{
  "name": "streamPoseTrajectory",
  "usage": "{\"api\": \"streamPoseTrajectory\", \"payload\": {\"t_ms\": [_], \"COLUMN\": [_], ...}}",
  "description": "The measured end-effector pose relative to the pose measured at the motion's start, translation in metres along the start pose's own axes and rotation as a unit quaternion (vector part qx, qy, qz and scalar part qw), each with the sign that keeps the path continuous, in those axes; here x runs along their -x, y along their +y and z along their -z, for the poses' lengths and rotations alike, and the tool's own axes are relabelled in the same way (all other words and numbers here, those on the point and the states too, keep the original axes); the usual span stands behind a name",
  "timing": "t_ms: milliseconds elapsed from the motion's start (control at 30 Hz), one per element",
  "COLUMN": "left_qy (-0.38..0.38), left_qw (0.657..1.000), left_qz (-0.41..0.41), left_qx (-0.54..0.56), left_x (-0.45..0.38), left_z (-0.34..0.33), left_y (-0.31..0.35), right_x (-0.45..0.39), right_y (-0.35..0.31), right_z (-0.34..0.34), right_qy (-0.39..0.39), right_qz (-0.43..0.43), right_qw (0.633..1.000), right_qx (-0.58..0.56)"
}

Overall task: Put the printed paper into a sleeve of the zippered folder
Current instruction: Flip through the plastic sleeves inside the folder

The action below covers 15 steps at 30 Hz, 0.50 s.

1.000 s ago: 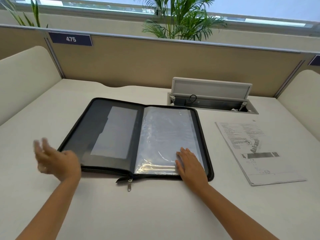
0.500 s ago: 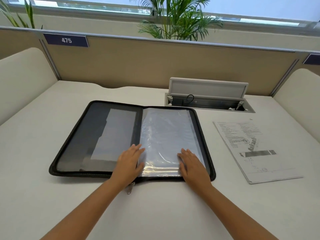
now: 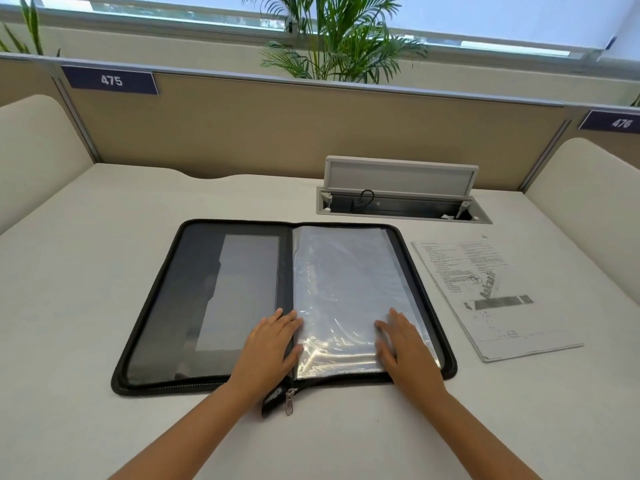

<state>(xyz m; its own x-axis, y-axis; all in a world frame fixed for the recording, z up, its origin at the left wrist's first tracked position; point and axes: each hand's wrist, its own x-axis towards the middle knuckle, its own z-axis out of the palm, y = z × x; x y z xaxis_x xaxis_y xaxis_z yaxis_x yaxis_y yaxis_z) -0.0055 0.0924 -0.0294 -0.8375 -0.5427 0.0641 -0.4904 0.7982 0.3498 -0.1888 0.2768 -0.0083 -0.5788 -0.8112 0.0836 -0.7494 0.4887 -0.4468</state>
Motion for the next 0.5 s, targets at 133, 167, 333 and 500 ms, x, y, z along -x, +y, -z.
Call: {"api": "streamPoseTrajectory", "payload": {"t_ms": [133, 167, 333, 500], "left_qy": [-0.006, -0.01, -0.011, -0.023], "left_qw": [1.0, 1.0, 0.995, 0.985], "left_qz": [0.007, 0.009, 0.05, 0.09], "left_qx": [0.02, 0.026, 0.087, 0.145], "left_x": [0.002, 0.002, -0.001, -0.007], "left_z": [0.001, 0.002, 0.006, 0.013], "left_y": [0.002, 0.004, 0.014, 0.027], "right_x": [0.015, 0.017, 0.012, 0.002], "right_y": [-0.024, -0.029, -0.042, -0.046], "right_z": [-0.013, -0.016, -0.018, -0.018], "right_qy": [-0.01, -0.02, -0.043, -0.012], "right_qz": [-0.128, -0.142, -0.162, -0.121], "right_qw": [0.99, 0.988, 0.983, 0.99], "right_qx": [0.055, 0.056, 0.075, 0.072]}}
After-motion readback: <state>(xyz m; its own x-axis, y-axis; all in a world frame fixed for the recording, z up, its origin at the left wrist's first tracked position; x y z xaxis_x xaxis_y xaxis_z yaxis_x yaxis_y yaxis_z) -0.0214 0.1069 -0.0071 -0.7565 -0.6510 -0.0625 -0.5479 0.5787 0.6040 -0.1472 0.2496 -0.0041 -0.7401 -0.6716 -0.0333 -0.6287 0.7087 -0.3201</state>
